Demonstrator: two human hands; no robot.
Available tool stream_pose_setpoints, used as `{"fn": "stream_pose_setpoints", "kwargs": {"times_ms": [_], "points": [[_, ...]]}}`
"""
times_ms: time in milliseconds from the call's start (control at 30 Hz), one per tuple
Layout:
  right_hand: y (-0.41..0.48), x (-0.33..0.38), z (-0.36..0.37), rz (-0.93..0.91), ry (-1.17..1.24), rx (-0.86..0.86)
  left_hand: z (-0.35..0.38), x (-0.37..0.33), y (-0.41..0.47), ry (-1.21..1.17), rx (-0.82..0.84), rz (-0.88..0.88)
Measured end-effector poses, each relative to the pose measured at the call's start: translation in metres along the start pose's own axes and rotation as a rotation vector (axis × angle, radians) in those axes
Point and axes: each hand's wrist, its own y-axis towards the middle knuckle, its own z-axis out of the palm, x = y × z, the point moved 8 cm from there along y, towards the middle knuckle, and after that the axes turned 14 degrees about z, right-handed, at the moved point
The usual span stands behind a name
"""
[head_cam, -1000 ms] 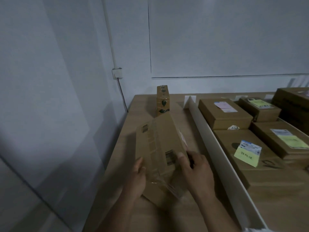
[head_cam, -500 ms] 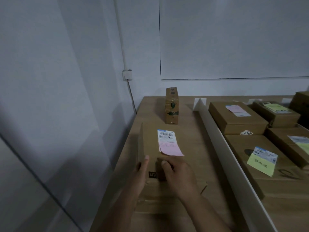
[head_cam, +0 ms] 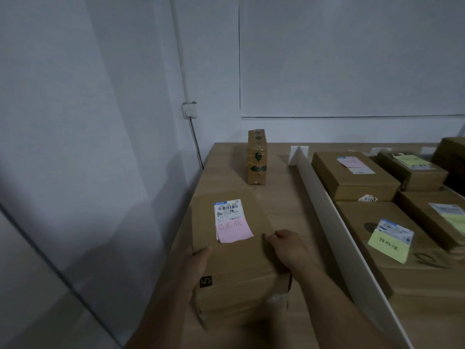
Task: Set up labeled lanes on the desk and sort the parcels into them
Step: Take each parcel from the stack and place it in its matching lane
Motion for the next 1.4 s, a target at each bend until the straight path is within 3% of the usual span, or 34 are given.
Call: {"fn": "stream_pose_setpoints", "kwargs": {"times_ms": [233,533,733,1067,1400], "points": [[-0.004,-0.001,-0.004,-0.014,0.022,-0.014,0.001,0.002,0.005,-0.085,0.029,0.049],[-0.016,0.002,-0.013,-0.274,0.459,-0.046,-0.016,-0.055,0.002,-0.175,-0.041,0.423],[-0.047,0.007,-0.037,-0.342,0.57,-0.16,-0.016,-0.071,0.003,-0.268,-0.028,0.531],[-0.089,-0.034,-0.089,-0.341,0.669,-0.385,0.04,-0.095,-0.016,-0.38,0.193,0.626],[-0.15,-0.107,-0.202,-0.384,0.778,-0.621,0.131,-0.176,-0.1,-0.454,0.373,0.769]]}}
